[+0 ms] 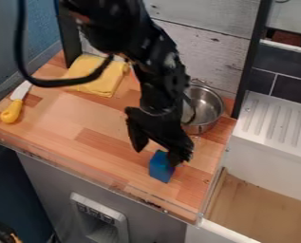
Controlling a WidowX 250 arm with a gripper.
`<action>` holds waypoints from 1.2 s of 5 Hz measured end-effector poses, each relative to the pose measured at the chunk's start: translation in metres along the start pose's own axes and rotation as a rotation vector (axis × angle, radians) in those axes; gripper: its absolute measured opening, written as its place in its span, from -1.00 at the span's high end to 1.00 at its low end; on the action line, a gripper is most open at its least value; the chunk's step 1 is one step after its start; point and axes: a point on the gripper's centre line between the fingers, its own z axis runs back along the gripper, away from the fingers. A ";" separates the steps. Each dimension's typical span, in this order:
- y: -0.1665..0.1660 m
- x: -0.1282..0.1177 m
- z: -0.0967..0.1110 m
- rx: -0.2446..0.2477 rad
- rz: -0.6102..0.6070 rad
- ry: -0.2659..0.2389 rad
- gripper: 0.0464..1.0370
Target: Put the blue object in between the cloth and the pot
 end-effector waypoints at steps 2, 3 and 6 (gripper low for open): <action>-0.012 -0.005 -0.024 0.028 -0.023 0.050 -0.85; -0.011 -0.002 -0.025 0.031 -0.038 0.031 -0.29; 0.025 -0.011 0.000 0.016 0.022 0.024 -0.15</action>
